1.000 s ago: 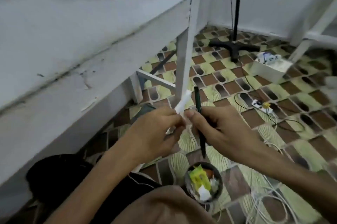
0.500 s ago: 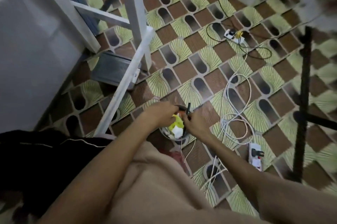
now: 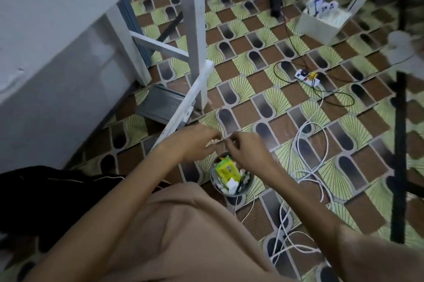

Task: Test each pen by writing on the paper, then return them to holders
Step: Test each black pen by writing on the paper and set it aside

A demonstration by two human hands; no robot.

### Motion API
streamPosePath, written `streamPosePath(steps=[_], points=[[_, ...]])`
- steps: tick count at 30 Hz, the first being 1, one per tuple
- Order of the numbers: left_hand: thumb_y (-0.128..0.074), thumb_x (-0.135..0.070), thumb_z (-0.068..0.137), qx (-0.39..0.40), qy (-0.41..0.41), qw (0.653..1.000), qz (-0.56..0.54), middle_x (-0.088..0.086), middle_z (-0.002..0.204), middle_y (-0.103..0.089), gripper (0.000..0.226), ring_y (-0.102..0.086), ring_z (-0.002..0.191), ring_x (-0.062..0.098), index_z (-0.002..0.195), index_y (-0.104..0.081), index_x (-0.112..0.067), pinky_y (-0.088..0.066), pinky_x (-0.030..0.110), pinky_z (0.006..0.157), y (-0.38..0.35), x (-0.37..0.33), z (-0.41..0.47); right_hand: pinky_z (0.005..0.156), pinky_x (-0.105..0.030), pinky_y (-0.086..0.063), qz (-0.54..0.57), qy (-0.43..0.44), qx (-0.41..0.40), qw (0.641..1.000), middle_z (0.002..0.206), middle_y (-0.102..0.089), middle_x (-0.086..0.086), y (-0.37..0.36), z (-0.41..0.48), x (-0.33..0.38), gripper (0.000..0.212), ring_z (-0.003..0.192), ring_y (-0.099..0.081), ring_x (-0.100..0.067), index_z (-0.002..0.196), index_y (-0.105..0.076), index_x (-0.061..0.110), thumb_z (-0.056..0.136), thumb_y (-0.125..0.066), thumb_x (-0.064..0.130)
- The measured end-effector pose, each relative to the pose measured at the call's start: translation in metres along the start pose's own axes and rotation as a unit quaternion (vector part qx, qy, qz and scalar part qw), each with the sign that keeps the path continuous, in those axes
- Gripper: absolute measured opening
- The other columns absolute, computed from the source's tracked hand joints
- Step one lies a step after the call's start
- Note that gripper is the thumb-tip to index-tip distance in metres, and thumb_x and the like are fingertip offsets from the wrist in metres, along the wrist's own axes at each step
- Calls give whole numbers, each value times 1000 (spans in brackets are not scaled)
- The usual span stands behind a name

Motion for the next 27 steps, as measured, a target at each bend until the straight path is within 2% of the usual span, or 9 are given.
streamPosePath(steps=[2, 6, 9, 14, 17, 20, 24, 27], points=[[-52, -35, 106, -53, -7, 999, 1, -5, 117, -60, 27, -61, 111, 21, 130, -57, -24, -48, 38, 82, 28, -6, -25, 60, -36, -52, -3, 58, -37, 998, 71, -68, -1, 29, -8, 37, 30, 64, -64, -18, 95, -71, 14, 102, -52, 37], [-51, -37, 106, -174, 8, 984, 32, -3, 132, -60, 36, -56, 120, 19, 139, -56, -25, -50, 40, 96, 101, -9, -99, 59, -32, -53, 15, 199, -105, 974, 74, -70, 10, 86, -26, 118, 23, 63, -64, -7, 109, -68, 21, 103, -55, 40], [-42, -47, 105, -279, 42, 956, 76, -8, 130, -61, 38, -56, 120, 13, 136, -57, -29, -48, 33, 96, 159, -6, -167, 55, -18, -47, 35, 291, -140, 946, 73, -68, 12, 122, -30, 185, 21, 60, -61, -1, 110, -67, 23, 102, -57, 39], [-45, -51, 98, -388, 102, 904, 147, -11, 127, -66, 42, -56, 115, 8, 130, -62, -30, -43, 27, 90, 229, 3, -274, 60, -29, -50, 46, 429, -169, 886, 73, -65, 17, 150, -33, 297, 21, 62, -60, -5, 111, -69, 24, 101, -58, 39], [-39, -59, 97, -423, 162, 875, 168, -19, 129, -63, 47, -55, 118, 2, 131, -61, -35, -47, 30, 95, 249, 17, -339, 63, -30, -51, 64, 511, -143, 845, 68, -63, 19, 147, -35, 370, 18, 63, -61, -5, 108, -69, 25, 100, -59, 38], [-33, -66, 95, -421, 221, 864, 167, -25, 130, -61, 52, -53, 119, -3, 133, -59, -41, -45, 27, 99, 248, 37, -397, 64, -28, -52, 58, 579, -88, 808, 69, -66, 18, 128, -38, 438, 16, 64, -61, -2, 107, -68, 28, 99, -59, 39], [-43, -62, 101, -424, 293, 850, 112, -30, 129, -61, 37, -53, 119, -13, 130, -61, -46, -42, 18, 100, 227, 78, -487, 66, -35, -53, 51, 653, -16, 756, 68, -64, 20, 81, -40, 524, 11, 63, -60, -4, 100, -70, 27, 97, -62, 33], [-51, -56, 98, -427, 350, 830, 71, -30, 123, -64, 31, -56, 114, -12, 126, -63, -48, -47, 16, 94, 205, 107, -547, 66, -28, -50, 31, 701, 31, 712, 69, -64, 20, 40, -46, 582, 9, 64, -60, -3, 97, -70, 25, 96, -62, 28]])
Point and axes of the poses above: each hand's wrist, its own z-axis towards the middle knuckle, its own y-axis out of the back of the hand, x = y × z, the point moved 4 cm from there along z, towards the middle knuckle
